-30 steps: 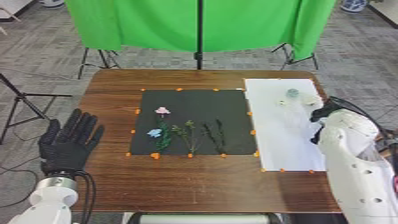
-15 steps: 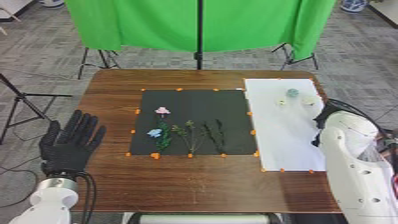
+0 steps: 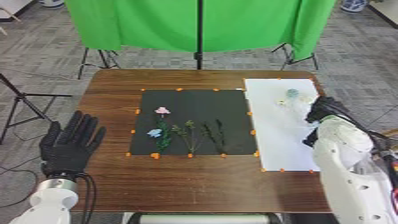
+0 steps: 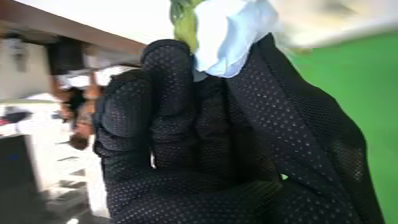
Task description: Arrange flowers
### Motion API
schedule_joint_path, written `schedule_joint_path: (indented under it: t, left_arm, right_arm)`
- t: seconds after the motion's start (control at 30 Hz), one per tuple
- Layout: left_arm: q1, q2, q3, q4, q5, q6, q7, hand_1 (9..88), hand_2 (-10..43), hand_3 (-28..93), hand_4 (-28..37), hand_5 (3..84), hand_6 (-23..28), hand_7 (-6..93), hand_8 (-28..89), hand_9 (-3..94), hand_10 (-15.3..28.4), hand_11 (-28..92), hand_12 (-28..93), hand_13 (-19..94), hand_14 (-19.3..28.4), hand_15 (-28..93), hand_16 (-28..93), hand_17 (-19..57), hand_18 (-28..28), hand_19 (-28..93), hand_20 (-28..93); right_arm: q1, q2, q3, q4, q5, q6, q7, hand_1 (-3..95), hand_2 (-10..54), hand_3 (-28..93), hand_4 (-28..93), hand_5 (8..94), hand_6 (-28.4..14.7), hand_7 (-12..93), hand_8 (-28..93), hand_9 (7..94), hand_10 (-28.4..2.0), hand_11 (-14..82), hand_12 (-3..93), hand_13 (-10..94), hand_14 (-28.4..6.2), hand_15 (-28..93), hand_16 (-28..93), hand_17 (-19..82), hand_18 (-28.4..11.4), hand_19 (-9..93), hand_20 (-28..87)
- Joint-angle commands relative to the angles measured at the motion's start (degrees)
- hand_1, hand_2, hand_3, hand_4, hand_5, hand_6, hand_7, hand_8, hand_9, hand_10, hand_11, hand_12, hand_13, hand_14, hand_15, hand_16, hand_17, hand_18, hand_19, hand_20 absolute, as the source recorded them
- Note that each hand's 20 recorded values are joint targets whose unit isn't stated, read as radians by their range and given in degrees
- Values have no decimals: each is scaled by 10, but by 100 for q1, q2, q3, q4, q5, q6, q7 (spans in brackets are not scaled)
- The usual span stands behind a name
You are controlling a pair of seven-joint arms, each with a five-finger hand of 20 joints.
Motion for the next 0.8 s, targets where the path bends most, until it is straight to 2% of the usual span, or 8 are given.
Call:
schedule_joint_path:
  t: [0.03, 0.17, 0.27, 0.43, 0.57, 0.67, 0.73, 0.8]
  left_arm:
    - [123, -16, 4, -1, 57, 70, -73, 288, 120, 751, -283, 471, 86, 172, -93, 403, 143, 210, 137, 299, 144, 385, -45, -34, 133, 299, 171]
    - [49, 0, 46, 20, 73, 90, -143, 288, 120, 752, -283, 471, 86, 172, -93, 401, 142, 209, 137, 299, 144, 385, -45, -34, 133, 299, 171]
    - [16, 61, 69, 33, 48, 97, -95, 289, 121, 751, -283, 471, 87, 172, -93, 401, 143, 209, 137, 299, 144, 386, -45, -34, 133, 299, 170]
    - [-125, 107, 149, 96, 68, 94, -182, 289, 123, 751, -283, 472, 87, 172, -93, 401, 143, 211, 137, 299, 143, 385, -46, -35, 133, 300, 170]
    - [-195, 191, 187, 142, 52, 83, -153, 289, 123, 751, -283, 473, 87, 172, -93, 400, 143, 210, 137, 299, 143, 385, -46, -35, 133, 301, 170]
    - [-245, 228, 199, 144, 107, 34, -192, 290, 123, 751, -283, 473, 87, 172, -93, 400, 143, 210, 137, 298, 144, 386, -45, -35, 133, 301, 170]
    - [-272, 261, 218, 153, 244, 35, -292, 290, 123, 751, -283, 473, 87, 172, -93, 401, 143, 210, 137, 299, 144, 386, -46, -35, 133, 301, 170]
    - [-293, 266, 232, 157, 211, 16, -336, 290, 123, 751, -283, 473, 88, 172, -94, 401, 143, 211, 137, 299, 144, 386, -46, -35, 133, 302, 170]
  right_arm:
    - [454, -817, -741, -714, 817, 236, -482, 705, -95, 687, -272, 708, -29, 290, 79, 738, -118, 213, 516, 670, -52, 530, 487, 414, -166, 914, 251]
    - [644, -1496, -1253, -550, 795, 278, -786, 704, -95, 690, -272, 709, -31, 293, 78, 739, -118, 212, 513, 671, -53, 529, 489, 415, -167, 914, 254]
    - [764, -1960, -1645, -262, 809, 232, -1030, 701, -95, 695, -269, 711, -29, 304, 82, 746, -118, 214, 508, 675, -55, 533, 488, 419, -168, 916, 255]
    - [923, -2525, -2126, 337, 509, 116, -1160, 701, -95, 694, -271, 715, -30, 316, 85, 748, -117, 217, 506, 679, -53, 534, 487, 425, -167, 915, 258]
    - [1103, -2839, -2405, 986, 30, 150, -1155, 701, -95, 694, -273, 714, -28, 321, 83, 750, -117, 217, 505, 679, -55, 534, 489, 425, -168, 914, 260]
    - [1115, -2960, -2485, 1223, -222, 370, -1094, 701, -95, 695, -274, 714, -29, 323, 81, 753, -118, 216, 502, 681, -55, 533, 490, 426, -170, 911, 263]
    - [1113, -3066, -2416, 1314, -282, 392, -1061, 701, -95, 695, -274, 715, -28, 324, 79, 753, -117, 217, 502, 682, -55, 532, 489, 427, -171, 910, 265]
    - [1126, -3120, -2368, 1415, -276, 501, -974, 701, -95, 695, -275, 715, -28, 325, 78, 754, -117, 217, 502, 683, -56, 532, 490, 428, -172, 908, 266]
